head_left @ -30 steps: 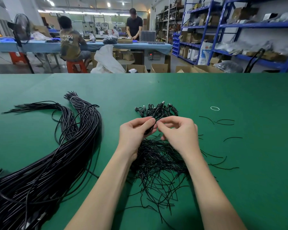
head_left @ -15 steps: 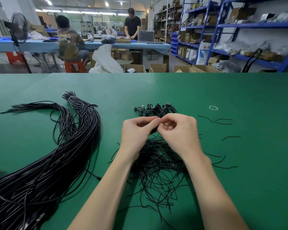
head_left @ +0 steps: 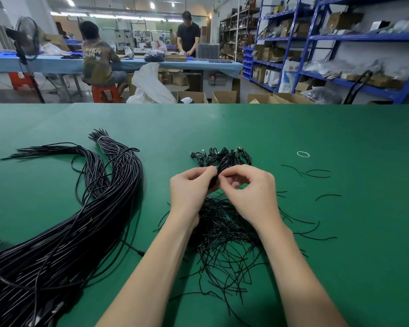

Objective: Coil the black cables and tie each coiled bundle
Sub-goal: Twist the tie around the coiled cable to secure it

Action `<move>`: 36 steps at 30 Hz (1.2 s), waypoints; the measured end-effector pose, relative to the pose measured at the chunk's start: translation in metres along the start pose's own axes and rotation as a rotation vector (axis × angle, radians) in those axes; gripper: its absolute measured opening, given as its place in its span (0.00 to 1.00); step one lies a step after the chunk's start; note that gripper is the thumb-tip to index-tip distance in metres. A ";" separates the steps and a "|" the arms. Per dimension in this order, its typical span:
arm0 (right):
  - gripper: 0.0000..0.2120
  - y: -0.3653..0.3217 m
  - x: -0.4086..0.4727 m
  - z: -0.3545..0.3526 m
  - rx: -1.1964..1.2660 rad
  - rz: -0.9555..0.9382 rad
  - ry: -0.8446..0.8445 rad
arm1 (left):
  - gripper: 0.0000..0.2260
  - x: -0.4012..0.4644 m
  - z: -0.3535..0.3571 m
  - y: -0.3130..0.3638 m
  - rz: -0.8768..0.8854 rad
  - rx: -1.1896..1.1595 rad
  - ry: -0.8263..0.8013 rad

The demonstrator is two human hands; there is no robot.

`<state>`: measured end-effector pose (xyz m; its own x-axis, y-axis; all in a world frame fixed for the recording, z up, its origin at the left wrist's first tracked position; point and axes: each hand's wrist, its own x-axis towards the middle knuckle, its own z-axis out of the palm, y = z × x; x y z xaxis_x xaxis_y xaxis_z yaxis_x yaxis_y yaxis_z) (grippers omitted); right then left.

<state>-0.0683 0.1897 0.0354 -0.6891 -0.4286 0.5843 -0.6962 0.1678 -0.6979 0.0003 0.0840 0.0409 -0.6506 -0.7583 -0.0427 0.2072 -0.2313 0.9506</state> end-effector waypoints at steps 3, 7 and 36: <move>0.07 -0.001 0.001 -0.002 0.382 0.334 -0.069 | 0.08 0.002 0.002 0.001 -0.091 -0.132 0.003; 0.03 -0.002 0.004 -0.008 0.962 0.763 -0.182 | 0.06 -0.002 0.007 0.004 -0.197 -0.269 -0.098; 0.07 0.026 0.024 -0.032 0.962 0.843 -0.519 | 0.08 0.004 -0.020 0.007 -0.352 -0.151 -0.602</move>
<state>-0.1097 0.2121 0.0449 -0.5276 -0.8192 -0.2250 0.4479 -0.0432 -0.8930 0.0137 0.0675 0.0415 -0.9790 -0.1648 -0.1204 -0.0187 -0.5150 0.8570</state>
